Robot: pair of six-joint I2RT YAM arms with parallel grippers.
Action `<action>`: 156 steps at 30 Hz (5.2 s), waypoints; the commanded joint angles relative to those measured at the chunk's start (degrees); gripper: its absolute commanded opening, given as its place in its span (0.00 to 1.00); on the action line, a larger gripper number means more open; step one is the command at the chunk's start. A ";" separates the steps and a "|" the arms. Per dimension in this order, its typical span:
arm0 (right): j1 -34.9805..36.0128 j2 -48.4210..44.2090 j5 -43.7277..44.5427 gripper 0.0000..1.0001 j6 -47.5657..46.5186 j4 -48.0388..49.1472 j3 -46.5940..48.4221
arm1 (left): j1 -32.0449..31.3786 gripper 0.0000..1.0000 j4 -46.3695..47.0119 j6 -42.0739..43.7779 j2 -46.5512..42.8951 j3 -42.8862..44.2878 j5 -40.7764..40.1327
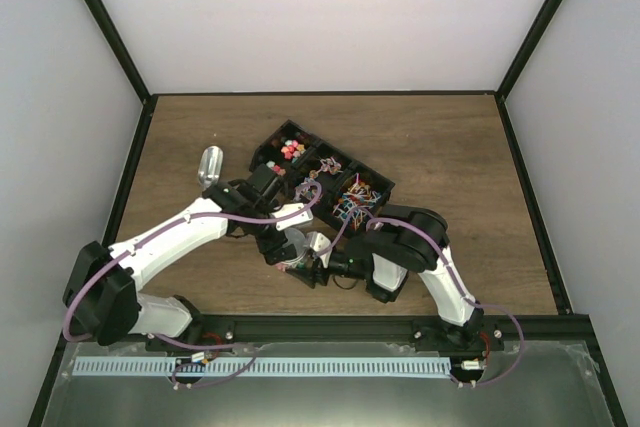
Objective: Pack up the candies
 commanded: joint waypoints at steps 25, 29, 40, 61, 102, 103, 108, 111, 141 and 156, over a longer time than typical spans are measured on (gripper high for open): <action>0.38 1.68 -0.06 0.74 -2.34 19.37 1.10 | -0.66 0.87 -1.66 9.28 2.05 -0.12 0.96; 0.40 1.64 -3.74 0.73 -2.90 20.75 0.33 | -0.60 0.84 -4.15 21.35 3.68 1.29 1.32; 0.38 1.25 -6.65 0.70 -3.05 20.70 -0.05 | 0.28 1.00 -10.16 45.21 10.24 8.58 -1.82; 0.36 2.47 9.81 0.70 -2.39 17.77 2.24 | 2.52 1.00 5.24 -4.29 -0.45 -0.46 -0.99; 0.41 2.32 -3.59 0.64 -2.20 20.67 0.49 | 1.78 0.88 -7.74 33.79 6.38 2.32 -0.07; 0.43 2.23 -4.34 0.64 -2.05 20.69 0.35 | 1.78 0.88 -8.71 36.33 6.76 3.00 -0.07; 0.42 1.81 -6.73 0.63 -1.64 20.78 -0.47 | 1.82 0.90 -11.93 46.95 9.30 6.52 -1.00; 0.46 1.76 -7.18 0.63 -1.49 20.78 -0.70 | 1.78 0.94 -11.50 51.71 10.26 7.70 -2.08; 0.46 2.59 12.21 0.63 -0.49 16.12 2.74 | 3.09 1.00 7.82 -8.98 -2.46 -2.29 -0.77; 0.46 3.03 13.10 0.63 -0.30 13.07 3.63 | 1.95 1.00 9.10 -8.50 2.01 -2.85 -2.38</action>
